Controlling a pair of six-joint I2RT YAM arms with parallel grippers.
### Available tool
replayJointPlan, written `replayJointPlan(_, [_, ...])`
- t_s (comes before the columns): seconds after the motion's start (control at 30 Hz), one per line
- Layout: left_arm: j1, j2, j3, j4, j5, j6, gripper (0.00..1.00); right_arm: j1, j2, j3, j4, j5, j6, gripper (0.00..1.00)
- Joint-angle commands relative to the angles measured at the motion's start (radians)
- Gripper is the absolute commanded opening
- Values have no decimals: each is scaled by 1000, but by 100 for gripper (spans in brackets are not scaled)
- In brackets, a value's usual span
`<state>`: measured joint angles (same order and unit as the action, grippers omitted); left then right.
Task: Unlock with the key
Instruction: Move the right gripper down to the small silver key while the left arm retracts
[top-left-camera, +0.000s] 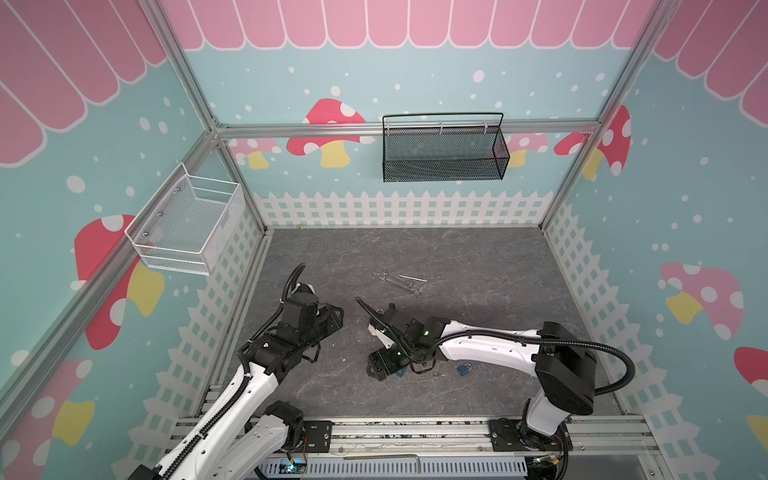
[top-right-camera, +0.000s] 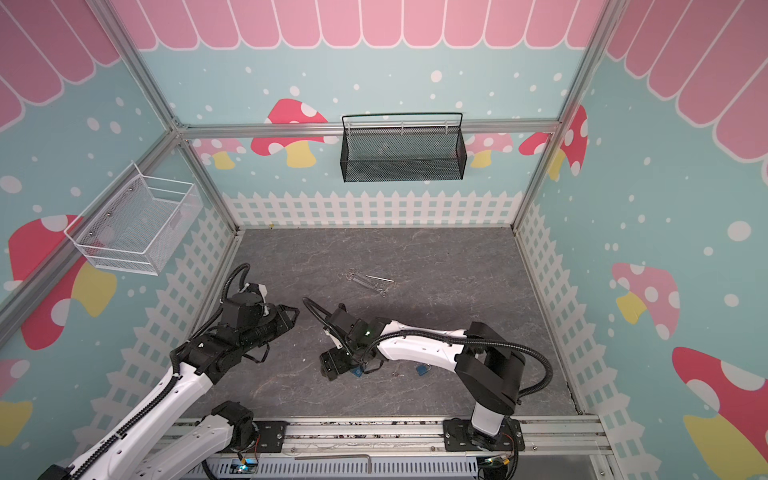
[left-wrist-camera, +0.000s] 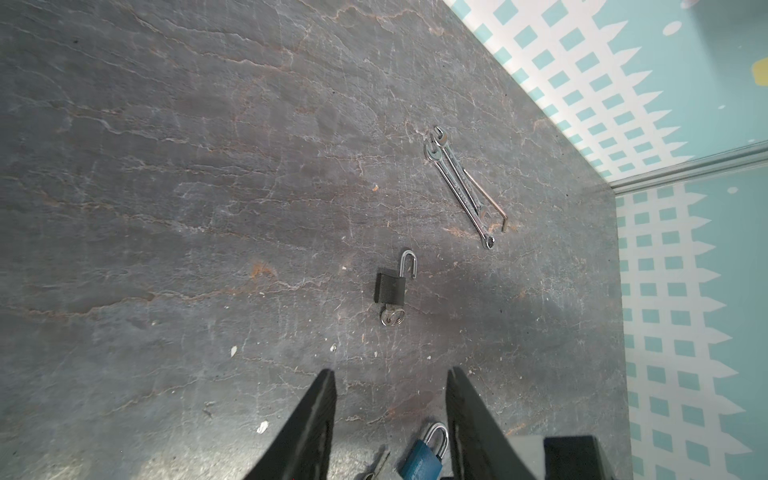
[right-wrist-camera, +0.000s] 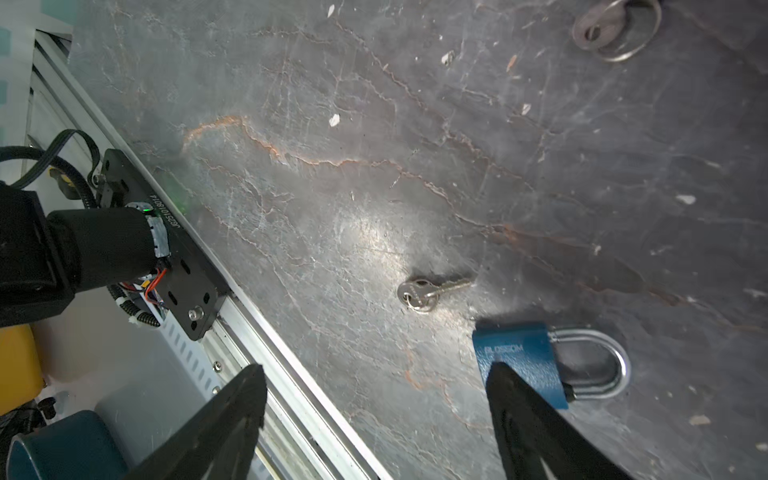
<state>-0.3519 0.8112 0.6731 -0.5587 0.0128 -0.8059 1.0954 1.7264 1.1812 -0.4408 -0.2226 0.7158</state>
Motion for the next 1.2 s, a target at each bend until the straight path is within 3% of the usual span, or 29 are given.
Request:
replayJointPlan(0.0, [20,-41,-26,-50,-6,-37,44,11,49,49,-25,-13,-2,86])
replayJointPlan(0.53, [60,-146,-49,-141,-21,-70,44,24,220,133,-99,-48,-45,85])
replayJointPlan(0.97, [71,-224,-85,-168,-85,-123,44,49,351,315,-171,-12,-159,85])
replayJointPlan(1.17, [73,-267,-98,-176,-87,-141,44,47,311,324,-204,35,-211,84])
